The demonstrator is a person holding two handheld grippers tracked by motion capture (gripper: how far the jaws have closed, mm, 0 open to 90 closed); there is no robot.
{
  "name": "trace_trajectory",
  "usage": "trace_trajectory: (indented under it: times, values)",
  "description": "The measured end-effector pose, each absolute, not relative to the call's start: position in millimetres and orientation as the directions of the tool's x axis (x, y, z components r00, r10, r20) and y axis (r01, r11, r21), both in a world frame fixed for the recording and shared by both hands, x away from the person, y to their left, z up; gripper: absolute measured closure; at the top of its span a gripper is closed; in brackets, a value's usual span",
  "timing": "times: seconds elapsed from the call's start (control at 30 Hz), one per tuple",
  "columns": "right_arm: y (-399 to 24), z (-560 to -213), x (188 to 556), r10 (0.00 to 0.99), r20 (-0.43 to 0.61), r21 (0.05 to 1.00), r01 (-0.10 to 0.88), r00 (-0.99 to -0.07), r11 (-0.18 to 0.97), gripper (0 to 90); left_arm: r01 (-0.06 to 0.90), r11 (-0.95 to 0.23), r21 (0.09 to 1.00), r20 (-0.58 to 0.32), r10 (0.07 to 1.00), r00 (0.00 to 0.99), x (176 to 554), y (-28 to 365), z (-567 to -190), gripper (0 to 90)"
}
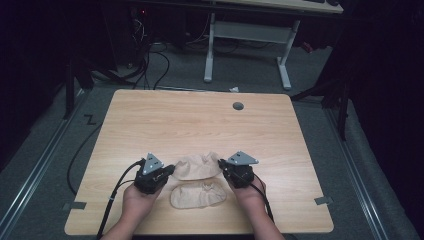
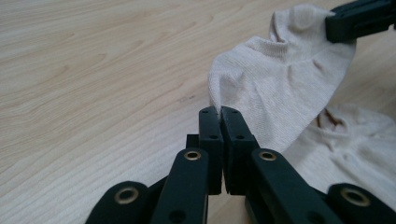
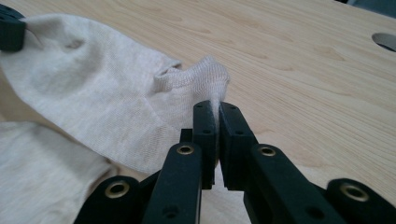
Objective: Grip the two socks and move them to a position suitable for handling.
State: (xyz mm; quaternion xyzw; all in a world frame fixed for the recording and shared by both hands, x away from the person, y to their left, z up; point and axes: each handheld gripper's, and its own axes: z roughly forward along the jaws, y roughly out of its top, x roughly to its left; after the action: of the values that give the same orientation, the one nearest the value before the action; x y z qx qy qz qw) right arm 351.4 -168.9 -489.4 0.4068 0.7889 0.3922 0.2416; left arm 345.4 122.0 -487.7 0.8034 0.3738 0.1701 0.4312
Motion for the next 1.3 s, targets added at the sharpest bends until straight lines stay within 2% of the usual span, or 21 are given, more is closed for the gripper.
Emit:
trace_trajectory:
  times: [0.57, 0.8, 1.3]
  values:
    - [-172.8, -483.3, 307.1, 0.78, -0.074, 0.813, 0.416, -0.621, 0.408, 86.1, 0.456, -0.408, 0.791, -0.07, 0.68, 0.73, 304.9, 127.3, -482.6, 88.0]
    - [-177.6, -493.1, 286.4, 0.762, -0.086, 0.78, 0.432, -0.642, 0.452, 86.0, 0.486, -0.407, 0.773, -0.108, 0.67, 0.734, 295.4, 132.5, -498.2, 88.0]
    - [-177.7, -506.9, 293.0, 0.758, -0.062, 0.734, 0.485, -0.649, 0.475, 85.8, 0.517, -0.459, 0.723, -0.1, 0.67, 0.736, 297.5, 125.8, -508.9, 87.4]
